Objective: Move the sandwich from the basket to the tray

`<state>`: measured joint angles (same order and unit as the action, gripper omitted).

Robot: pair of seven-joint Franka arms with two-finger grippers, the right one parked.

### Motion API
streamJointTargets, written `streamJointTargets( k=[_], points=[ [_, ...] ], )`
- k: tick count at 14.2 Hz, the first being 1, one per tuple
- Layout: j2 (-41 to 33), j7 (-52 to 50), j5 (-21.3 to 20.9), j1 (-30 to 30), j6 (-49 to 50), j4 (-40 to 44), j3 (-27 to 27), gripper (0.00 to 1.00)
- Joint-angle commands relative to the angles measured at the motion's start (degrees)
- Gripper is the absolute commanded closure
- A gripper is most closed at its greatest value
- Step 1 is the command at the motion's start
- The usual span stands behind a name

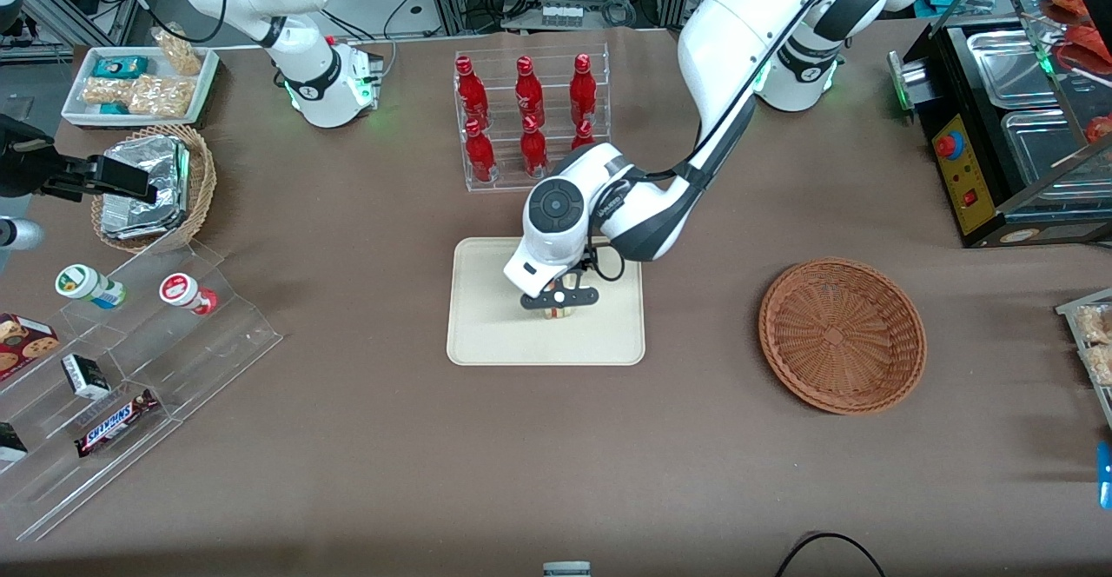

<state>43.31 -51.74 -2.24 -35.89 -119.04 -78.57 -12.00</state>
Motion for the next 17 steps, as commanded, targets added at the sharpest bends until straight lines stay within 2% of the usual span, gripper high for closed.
streamJointTargets(
  k=[1, 7, 10, 14, 17],
  points=[
    [-5.3, -0.4, -0.3, 0.3, 6.2, -0.3, 3.2, 0.0],
    [-18.5, 6.4, 1.8, 13.3, 22.5, -1.8, 3.6, 0.0],
    [-23.6, 16.4, 1.8, 20.0, 34.3, -1.8, 3.7, 0.0],
    [-29.8, 30.4, 1.7, 30.0, 44.2, -1.4, 3.7, 0.0],
    [-33.2, 32.8, 1.1, 33.3, 48.8, -0.9, 3.9, 0.0]
  ],
)
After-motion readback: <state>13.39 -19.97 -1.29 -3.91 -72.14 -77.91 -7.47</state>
